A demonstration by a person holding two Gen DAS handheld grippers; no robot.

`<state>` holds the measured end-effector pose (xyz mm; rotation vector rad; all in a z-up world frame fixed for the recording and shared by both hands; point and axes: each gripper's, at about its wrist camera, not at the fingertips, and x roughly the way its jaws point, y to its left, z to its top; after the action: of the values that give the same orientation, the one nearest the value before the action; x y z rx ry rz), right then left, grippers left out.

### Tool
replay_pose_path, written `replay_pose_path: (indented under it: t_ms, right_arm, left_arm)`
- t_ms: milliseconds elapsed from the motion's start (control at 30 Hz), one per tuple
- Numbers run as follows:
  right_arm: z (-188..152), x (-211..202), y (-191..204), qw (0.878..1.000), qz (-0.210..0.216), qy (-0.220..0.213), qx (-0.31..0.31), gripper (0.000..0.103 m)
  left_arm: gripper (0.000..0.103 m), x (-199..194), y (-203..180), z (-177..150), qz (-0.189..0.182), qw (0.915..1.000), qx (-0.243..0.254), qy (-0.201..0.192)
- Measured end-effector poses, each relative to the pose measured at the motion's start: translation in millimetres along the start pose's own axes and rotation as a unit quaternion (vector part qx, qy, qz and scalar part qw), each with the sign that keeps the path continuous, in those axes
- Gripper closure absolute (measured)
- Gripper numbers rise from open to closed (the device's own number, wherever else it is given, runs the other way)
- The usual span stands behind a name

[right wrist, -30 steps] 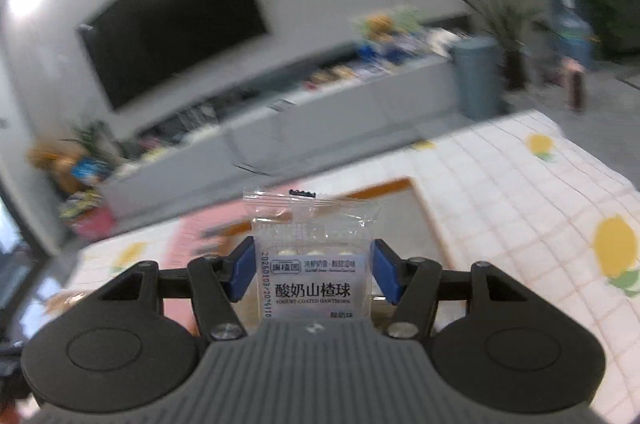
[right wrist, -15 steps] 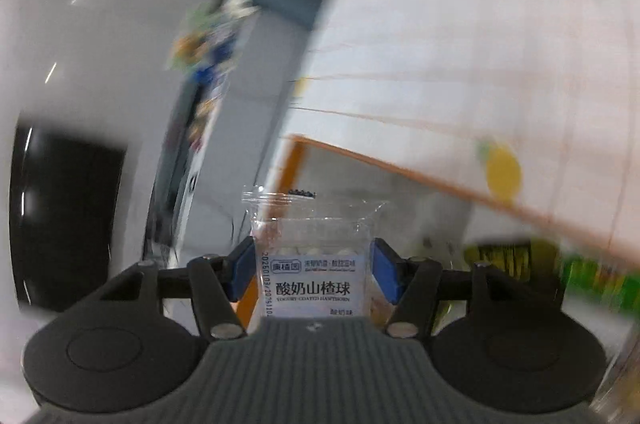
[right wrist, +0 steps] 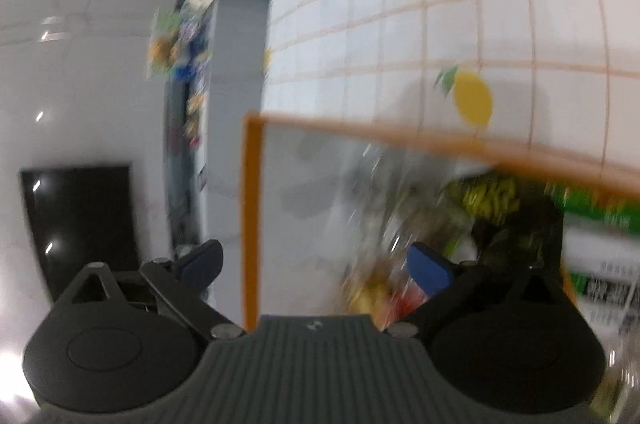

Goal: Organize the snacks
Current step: 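Lower the stick-snack bag into the box with the left tool and open it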

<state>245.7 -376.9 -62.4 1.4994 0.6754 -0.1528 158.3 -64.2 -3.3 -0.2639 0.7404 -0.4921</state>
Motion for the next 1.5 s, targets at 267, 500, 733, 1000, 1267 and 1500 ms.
replay_pose_path:
  t_ms: [267, 500, 733, 1000, 1267, 1500]
  right_arm:
    - [-37, -82, 45, 0.972, 0.041, -0.020, -0.229, 0.006]
    - [-60, -133, 58, 0.924, 0.034, -0.043, -0.379, 0.006]
    - [-79, -154, 58, 0.846, -0.017, -0.072, -0.528, 0.006]
    - [-62, -158, 45, 0.837, -0.027, -0.080, -0.541, 0.007]
    - [-45, -148, 36, 0.860, -0.056, -0.086, -0.499, 0.007]
    - [-41, -146, 32, 0.861, -0.064, -0.089, -0.497, 0.007]
  left_arm:
    - [0.049, -20, -16, 1, -0.025, 0.9995, 0.002, -0.020]
    - [0.049, -28, -37, 0, -0.039, 0.9989, 0.002, -0.027]
    - [0.049, -7, -60, -1, -0.024, 0.9996, 0.007, -0.014]
    - [0.049, 47, -82, -1, 0.003, 0.9996, 0.025, 0.014]
    - [0.049, 100, -82, 1, 0.014, 0.9981, 0.021, 0.056]
    - [0.049, 119, -80, 1, 0.030, 0.9975, 0.024, 0.060]
